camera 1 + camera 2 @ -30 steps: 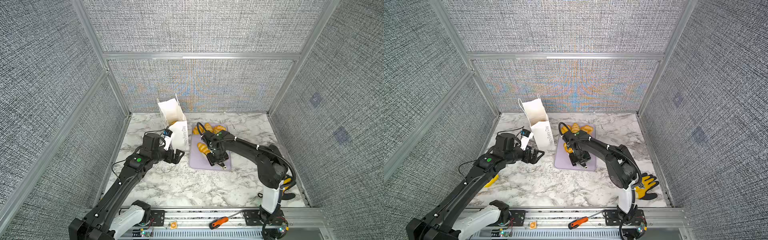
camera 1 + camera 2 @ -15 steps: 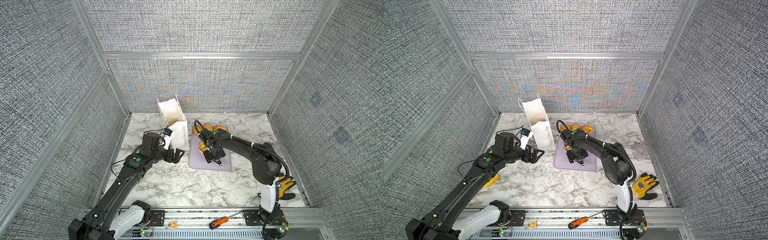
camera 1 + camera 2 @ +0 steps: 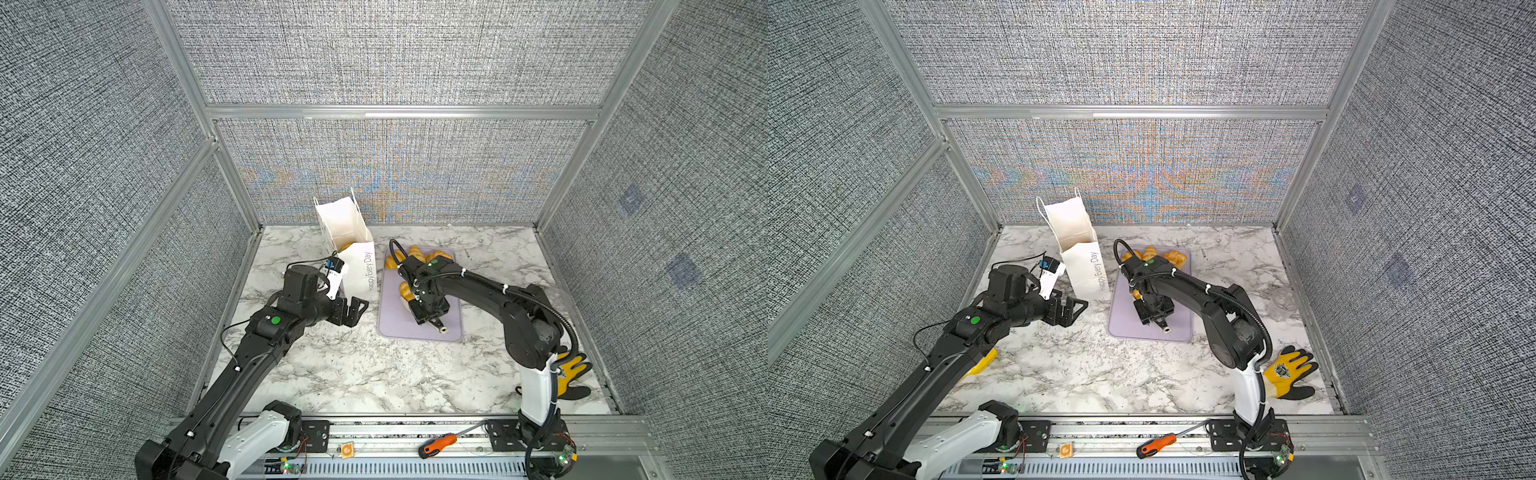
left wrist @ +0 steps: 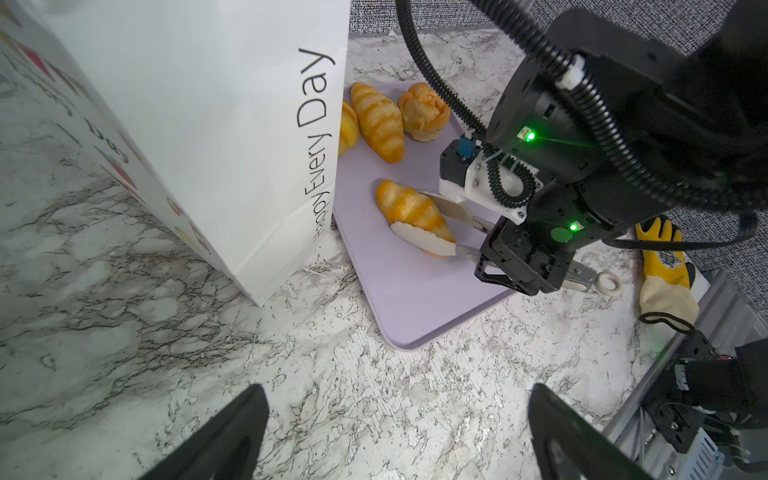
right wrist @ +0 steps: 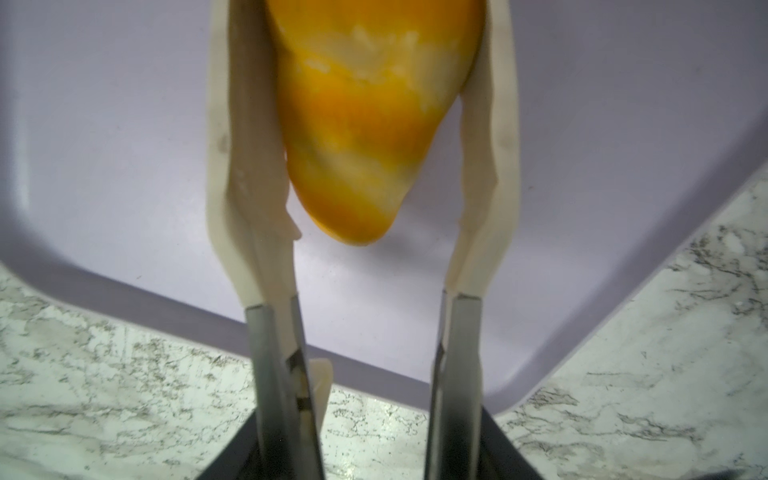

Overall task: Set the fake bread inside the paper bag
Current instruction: 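Close the tongs around the striped roll with the right gripper, then lift the striped roll in the tongs toward the bag while left gripper raises bag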

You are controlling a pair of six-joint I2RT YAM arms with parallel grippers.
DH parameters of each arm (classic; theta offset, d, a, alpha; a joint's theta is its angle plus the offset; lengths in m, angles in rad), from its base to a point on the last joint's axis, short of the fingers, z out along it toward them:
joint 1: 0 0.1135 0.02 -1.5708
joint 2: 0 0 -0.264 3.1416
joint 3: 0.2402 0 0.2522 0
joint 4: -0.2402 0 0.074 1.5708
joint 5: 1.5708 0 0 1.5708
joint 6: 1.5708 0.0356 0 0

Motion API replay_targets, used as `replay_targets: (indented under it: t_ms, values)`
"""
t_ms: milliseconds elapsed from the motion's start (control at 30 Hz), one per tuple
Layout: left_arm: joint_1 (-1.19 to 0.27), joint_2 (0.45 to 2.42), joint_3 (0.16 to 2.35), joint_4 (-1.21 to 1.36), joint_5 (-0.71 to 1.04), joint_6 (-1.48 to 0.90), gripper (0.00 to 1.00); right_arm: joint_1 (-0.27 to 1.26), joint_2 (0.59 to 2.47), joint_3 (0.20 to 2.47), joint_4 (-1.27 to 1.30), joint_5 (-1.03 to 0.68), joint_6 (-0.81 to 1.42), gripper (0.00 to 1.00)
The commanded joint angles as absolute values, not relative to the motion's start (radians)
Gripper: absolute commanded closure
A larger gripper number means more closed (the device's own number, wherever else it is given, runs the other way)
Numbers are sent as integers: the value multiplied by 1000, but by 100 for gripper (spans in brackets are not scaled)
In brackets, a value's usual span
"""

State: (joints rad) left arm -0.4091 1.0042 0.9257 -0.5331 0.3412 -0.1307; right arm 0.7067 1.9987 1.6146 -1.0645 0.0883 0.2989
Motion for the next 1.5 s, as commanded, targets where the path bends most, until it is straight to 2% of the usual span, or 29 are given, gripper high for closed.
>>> replay_targets:
  t_ms: [0,733,1300,1467]
  values:
    - [-409,1000,935,-534,326,-114,1,704,1969,1614,-1080,77,298,49]
    - [-406,993,1015,-581,316,-89,1,710,1758,1577,-974,8,376,50]
    - [-404,1061,1152,-591,319,-90,1,721,1577,1708,-892,-68,336,51]
    - [-403,1097,1217,-592,310,-98,1,722,1577,1785,-866,-117,311,51]
